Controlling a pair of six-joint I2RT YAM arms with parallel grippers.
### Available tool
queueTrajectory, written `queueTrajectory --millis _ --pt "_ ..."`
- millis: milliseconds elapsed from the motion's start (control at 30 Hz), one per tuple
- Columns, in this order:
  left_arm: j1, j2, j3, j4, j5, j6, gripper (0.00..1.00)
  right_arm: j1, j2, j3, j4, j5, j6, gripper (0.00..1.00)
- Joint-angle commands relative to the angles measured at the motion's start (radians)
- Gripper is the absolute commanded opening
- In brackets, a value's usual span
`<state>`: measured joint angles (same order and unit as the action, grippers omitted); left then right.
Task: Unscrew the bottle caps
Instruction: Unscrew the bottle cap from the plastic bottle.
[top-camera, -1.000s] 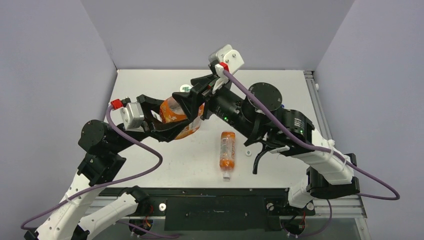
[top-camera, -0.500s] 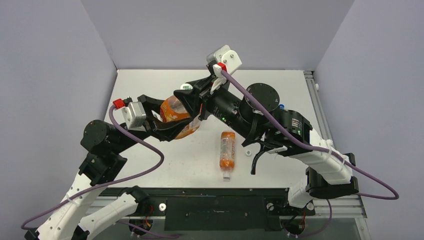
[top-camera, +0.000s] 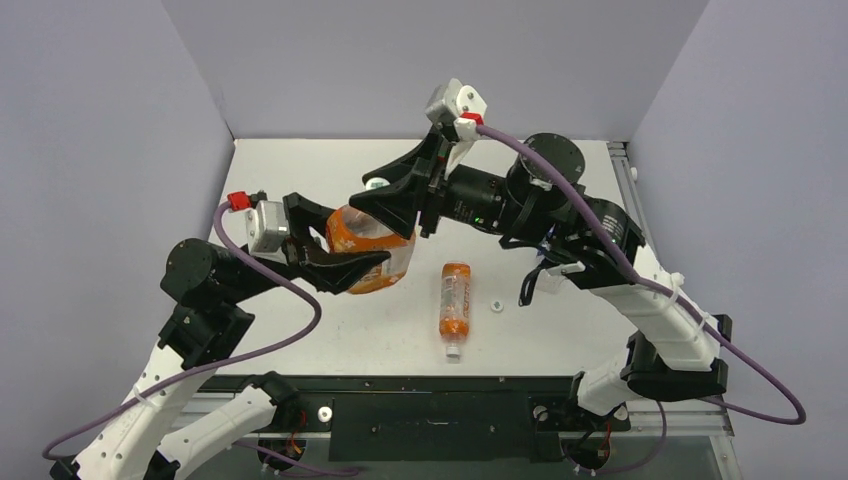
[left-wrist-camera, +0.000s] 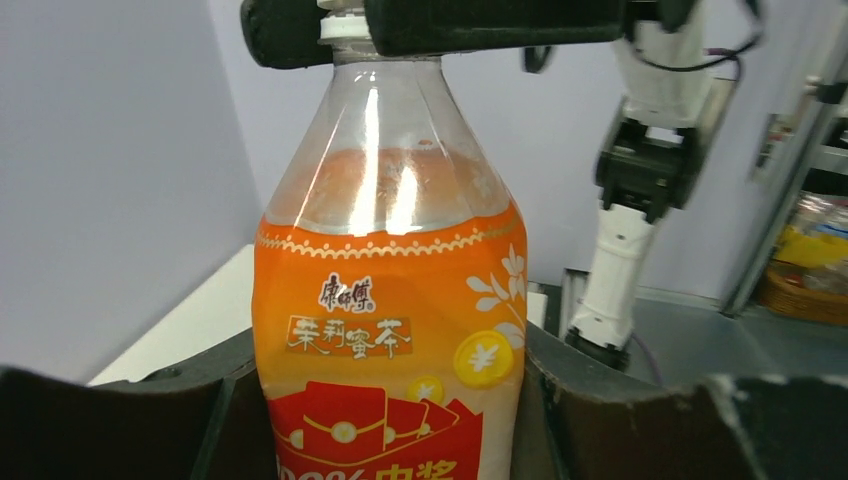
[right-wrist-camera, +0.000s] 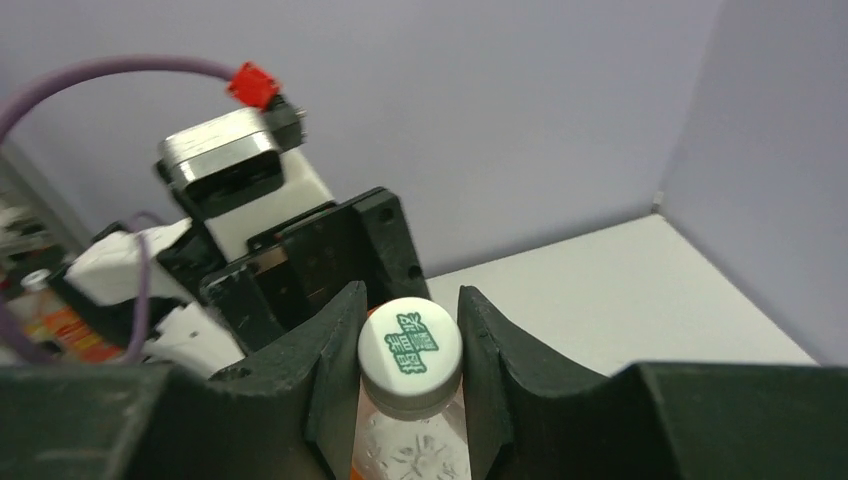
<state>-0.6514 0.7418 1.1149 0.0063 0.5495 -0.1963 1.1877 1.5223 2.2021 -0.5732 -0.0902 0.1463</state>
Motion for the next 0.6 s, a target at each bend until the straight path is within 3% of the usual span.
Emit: queueTrajectory --millis 0,133,200,433,567 --pt "-0.012 0.006 0.070 0.101 0.383 -0.193 0.00 -0.103 -0.082 -0.065 0.181 -0.538 0.077 0.00" --pt "-0.014 0.013 0.109 0.094 0.456 -0.275 0.00 -0.123 -0.094 -0.134 0.374 -0.817 0.206 0.00" --pt "-0.014 0.013 0.109 0.091 0.472 -0.287 0.00 -0.125 -0.096 -0.164 0.460 -0.885 0.270 0.00" --pt "-0.014 0.015 0.097 0.100 0.504 -0.300 0.00 -0.141 -0.078 -0.164 0.512 -0.977 0.334 0.00" --pt "-0.014 0.016 0.086 0.099 0.500 -0.283 0.00 -0.168 -0.083 -0.142 0.438 -0.910 0.289 0.03"
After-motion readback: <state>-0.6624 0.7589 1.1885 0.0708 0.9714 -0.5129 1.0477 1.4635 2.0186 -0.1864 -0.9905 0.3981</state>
